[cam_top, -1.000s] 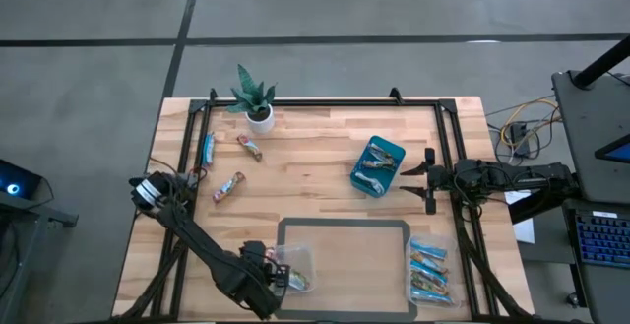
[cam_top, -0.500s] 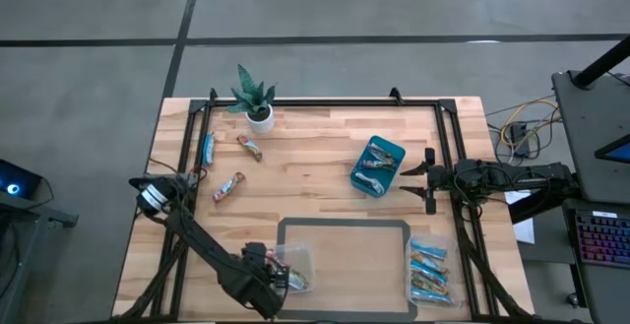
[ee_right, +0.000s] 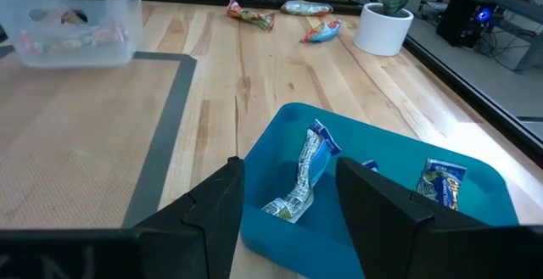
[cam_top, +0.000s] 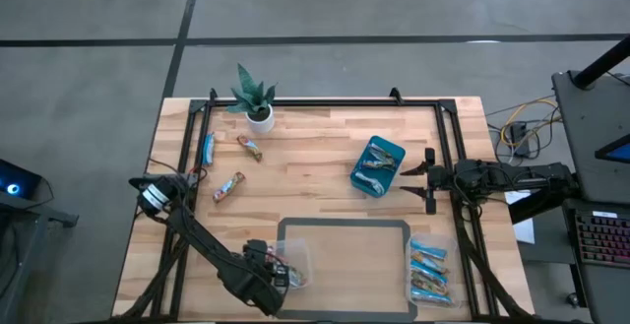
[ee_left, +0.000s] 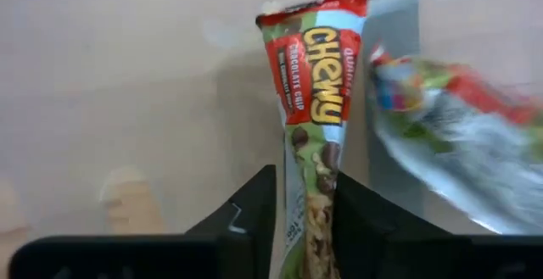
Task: Pick and place Granola Bars by type
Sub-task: Put the red granola bar into the left transparent bin, then put the top left red granola bar into the left transparent bin
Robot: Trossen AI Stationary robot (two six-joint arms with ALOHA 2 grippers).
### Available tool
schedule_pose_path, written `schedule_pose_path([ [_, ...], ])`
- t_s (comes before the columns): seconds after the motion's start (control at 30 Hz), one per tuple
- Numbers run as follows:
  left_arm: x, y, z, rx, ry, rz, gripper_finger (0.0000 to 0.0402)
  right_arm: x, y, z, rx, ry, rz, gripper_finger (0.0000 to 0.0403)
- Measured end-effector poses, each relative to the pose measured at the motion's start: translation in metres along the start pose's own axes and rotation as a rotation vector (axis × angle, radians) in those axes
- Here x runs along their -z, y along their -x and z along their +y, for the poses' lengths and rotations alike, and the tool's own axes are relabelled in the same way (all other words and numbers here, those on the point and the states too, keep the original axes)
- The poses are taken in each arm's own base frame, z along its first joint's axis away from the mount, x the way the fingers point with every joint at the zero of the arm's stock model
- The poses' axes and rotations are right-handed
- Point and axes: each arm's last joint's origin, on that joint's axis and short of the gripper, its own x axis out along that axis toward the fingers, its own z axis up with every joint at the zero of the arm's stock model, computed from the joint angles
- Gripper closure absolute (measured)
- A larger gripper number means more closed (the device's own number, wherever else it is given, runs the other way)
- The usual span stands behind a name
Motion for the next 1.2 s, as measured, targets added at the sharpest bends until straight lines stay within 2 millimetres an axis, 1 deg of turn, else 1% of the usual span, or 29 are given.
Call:
schedule_pose_path([
  [0.2,-0.008,0.011,-0.005,0.016,-0.063,-0.001,0.0293,0.0,0.0,0.0,0.0,0.0,0.0,0.0227],
  [0.43,-0.017,0.025,-0.01,0.041,-0.124,-0.007,0.0287,0.0,0.0,0.0,0.0,0.0,0.0,0.0227],
  [0.57,-0.024,0.042,-0.007,0.011,-0.168,-0.035,0.0287,0.0,0.0,0.0,0.0,0.0,0.0,0.0227],
  [0.73,-0.036,0.073,-0.004,-0.013,-0.282,-0.1,0.0287,0.0,0.0,0.0,0.0,0.0,0.0,0.0227],
  [0.83,-0.046,0.093,-0.006,0.023,-0.374,-0.167,0.0287,0.0,0.0,0.0,0.0,0.0,0.0,0.0227],
  [0.97,-0.059,0.113,-0.013,0.044,-0.509,-0.206,0.0286,0.0,0.0,0.0,0.0,0.0,0.0,0.0227],
  [1.1,-0.08,0.127,-0.023,0.061,-0.631,-0.208,0.0286,0.0,0.0,0.0,0.0,0.0,0.0,0.0227],
  [1.2,-0.101,0.131,-0.031,0.036,-0.713,-0.191,0.0286,0.0,0.0,0.0,0.0,0.0,0.0,0.0227],
])
